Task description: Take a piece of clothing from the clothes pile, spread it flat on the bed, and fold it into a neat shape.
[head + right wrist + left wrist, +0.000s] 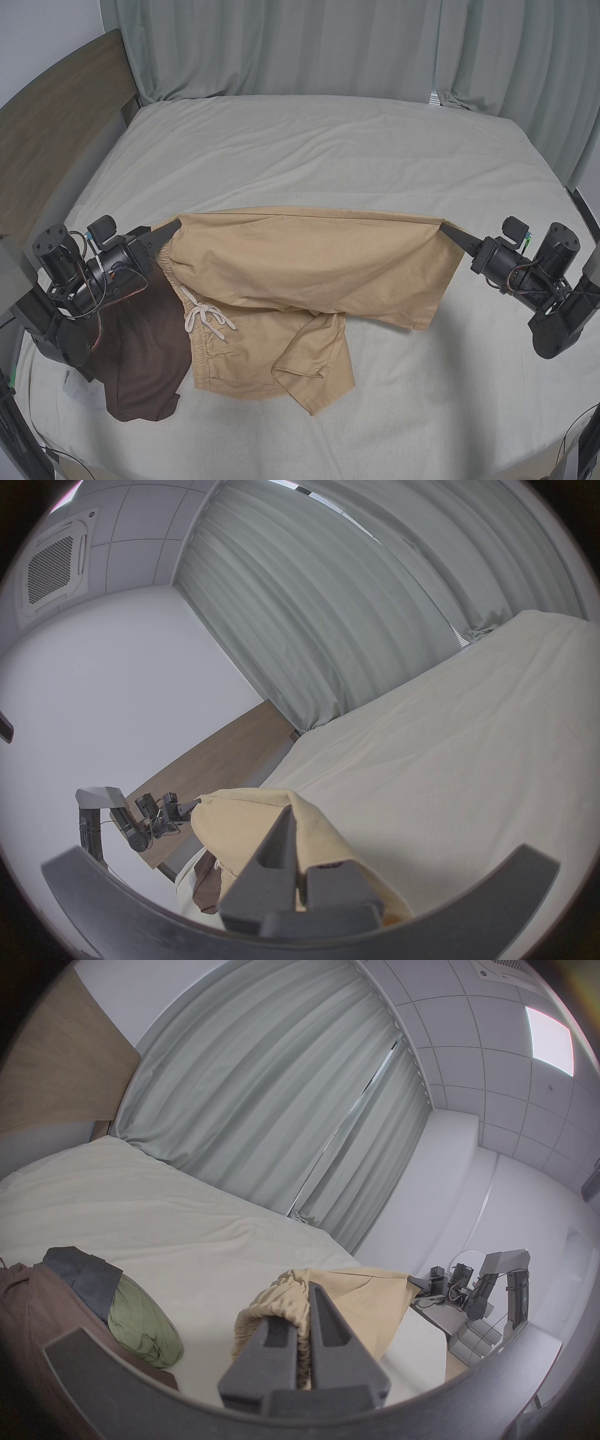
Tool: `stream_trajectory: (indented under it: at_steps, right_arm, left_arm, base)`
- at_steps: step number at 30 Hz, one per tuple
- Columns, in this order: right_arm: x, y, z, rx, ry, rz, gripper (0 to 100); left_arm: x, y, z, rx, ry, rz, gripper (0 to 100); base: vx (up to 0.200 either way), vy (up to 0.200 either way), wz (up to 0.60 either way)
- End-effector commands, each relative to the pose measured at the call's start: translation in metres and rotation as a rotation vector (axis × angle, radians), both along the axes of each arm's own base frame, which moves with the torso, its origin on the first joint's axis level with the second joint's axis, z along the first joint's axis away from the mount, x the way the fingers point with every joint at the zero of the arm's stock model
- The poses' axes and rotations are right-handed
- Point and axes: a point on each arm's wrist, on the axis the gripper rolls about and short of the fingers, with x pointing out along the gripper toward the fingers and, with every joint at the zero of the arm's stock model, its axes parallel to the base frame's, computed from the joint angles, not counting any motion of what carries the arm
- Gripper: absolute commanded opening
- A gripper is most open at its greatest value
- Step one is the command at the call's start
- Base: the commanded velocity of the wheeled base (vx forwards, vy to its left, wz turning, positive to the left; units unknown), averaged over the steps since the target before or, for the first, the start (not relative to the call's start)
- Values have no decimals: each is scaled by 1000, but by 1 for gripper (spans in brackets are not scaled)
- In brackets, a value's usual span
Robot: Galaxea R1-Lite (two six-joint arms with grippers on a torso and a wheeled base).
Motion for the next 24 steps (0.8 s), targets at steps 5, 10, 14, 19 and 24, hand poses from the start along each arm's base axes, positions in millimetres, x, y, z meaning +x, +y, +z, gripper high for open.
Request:
stream_trajectory:
  at_steps: [5,10,14,19,24]
  right_arm:
    - [43,1,-23,15,16,-9,0]
    - [58,2,-26,51,20,-4,0]
    - [70,3,-28,60,16,-4,0]
    - [85,2,-33,89,18,-5,0]
    - [96,-1,-31,130,19,-4,0]
  left_arm:
    - [31,-3,-22,-14,25,44,0]
    - [44,-6,-25,-36,20,52,0]
    - [55,-8,-31,-43,18,57,0]
    - [66,-9,-38,-50,19,68,0]
    - [77,-10,-38,-84,15,79,0]
  base:
    - [0,0,0]
    - [0,0,0]
    - [0,0,0]
    - [0,0,0]
    - [0,0,0]
